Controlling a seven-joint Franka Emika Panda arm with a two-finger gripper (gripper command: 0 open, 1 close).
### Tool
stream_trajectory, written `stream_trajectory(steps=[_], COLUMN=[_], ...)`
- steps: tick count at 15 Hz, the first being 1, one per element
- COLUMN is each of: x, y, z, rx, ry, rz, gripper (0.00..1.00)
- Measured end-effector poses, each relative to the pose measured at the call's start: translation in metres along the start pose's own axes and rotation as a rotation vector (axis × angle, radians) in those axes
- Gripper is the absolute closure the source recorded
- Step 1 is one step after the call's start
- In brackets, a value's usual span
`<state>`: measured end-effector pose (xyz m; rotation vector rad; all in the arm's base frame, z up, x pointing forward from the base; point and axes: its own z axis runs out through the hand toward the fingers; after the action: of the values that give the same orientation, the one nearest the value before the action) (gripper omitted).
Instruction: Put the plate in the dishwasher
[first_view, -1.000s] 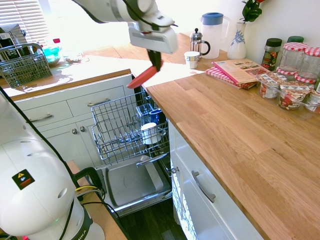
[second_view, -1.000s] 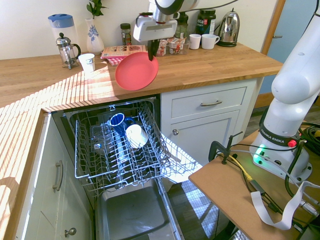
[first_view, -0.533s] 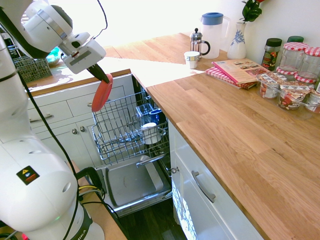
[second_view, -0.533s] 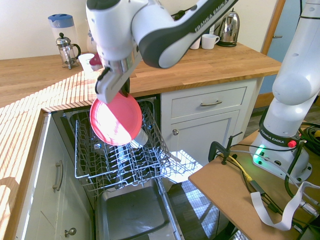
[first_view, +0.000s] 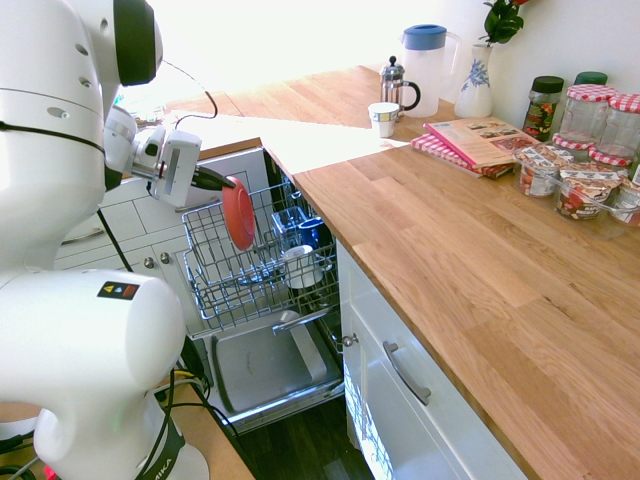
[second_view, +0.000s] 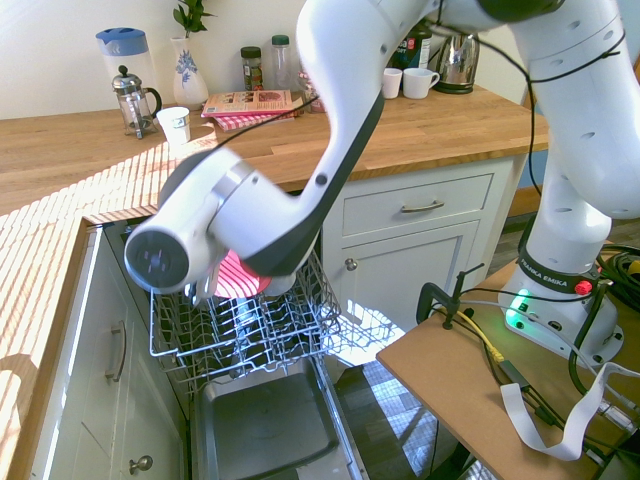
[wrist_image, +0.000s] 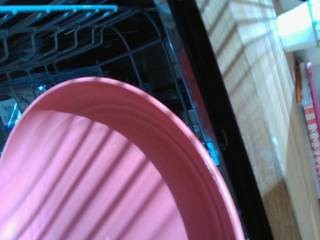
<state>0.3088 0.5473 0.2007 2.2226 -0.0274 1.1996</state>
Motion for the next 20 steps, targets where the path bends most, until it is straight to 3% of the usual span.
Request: stream_trajectory(steps=[3,4,8,14,20], x=[-0.014,-0.004,0.046,0.040,0.093], y=[-0.046,-0.054,-0.066,-0.094,-0.066], z=[0.009,0.011,0.012,0.054,0.040], rx=[-0.031,-0.034,-0.048,-0.107,-0.060], ry=[-0.040,-0.082,-0.324,-0.493,-0.795], rz=[-0.031,-0.029,0.000,-0.012,-0.014], gripper=[1.00,0.00,0.00,0.00,0.00])
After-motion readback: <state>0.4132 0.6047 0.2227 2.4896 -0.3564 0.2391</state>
